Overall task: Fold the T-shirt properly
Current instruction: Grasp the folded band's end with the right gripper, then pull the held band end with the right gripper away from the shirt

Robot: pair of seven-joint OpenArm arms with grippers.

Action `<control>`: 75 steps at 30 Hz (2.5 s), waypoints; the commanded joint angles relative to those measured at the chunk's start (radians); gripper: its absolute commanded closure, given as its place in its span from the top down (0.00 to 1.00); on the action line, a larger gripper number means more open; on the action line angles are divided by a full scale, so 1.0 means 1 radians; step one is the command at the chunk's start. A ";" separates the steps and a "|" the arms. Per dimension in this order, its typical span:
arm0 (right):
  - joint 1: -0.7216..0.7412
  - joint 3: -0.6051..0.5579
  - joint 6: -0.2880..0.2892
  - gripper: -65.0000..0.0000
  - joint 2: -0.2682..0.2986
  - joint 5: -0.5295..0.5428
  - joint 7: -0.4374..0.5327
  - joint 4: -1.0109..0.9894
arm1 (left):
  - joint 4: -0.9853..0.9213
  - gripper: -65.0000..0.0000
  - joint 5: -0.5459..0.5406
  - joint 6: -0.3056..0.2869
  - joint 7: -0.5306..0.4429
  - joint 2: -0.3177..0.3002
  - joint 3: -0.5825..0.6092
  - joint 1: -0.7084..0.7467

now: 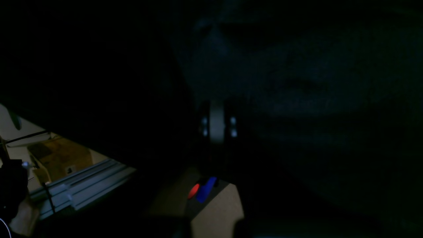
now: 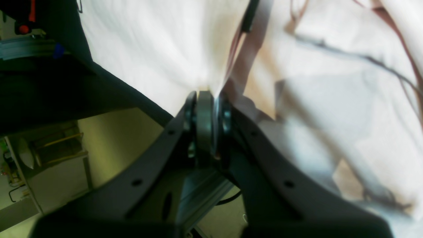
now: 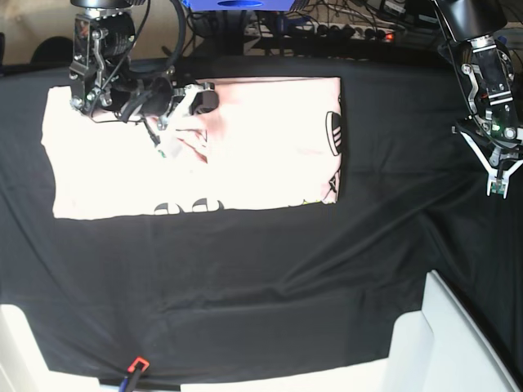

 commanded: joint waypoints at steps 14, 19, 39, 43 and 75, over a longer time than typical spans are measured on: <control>-0.004 0.004 0.003 0.56 -0.005 0.019 -0.048 0.090 | 0.016 0.00 0.010 0.010 -0.009 -0.012 0.001 -0.009; -0.037 0.004 0.003 0.59 -0.002 0.019 -0.049 0.232 | 0.016 0.00 0.003 0.005 0.059 0.012 0.002 -0.019; 0.064 0.283 0.009 0.67 0.111 0.019 -0.084 0.300 | 0.023 0.89 -0.522 -0.217 0.310 -0.012 -0.006 -0.008; 0.141 0.417 0.009 0.80 0.187 0.019 -0.086 0.220 | 0.023 0.76 -0.427 -0.217 0.307 -0.012 -0.006 -0.008; 0.323 0.633 0.105 0.97 0.427 0.019 0.006 -0.572 | 0.017 0.71 -0.335 -0.217 0.231 -0.011 -0.006 0.015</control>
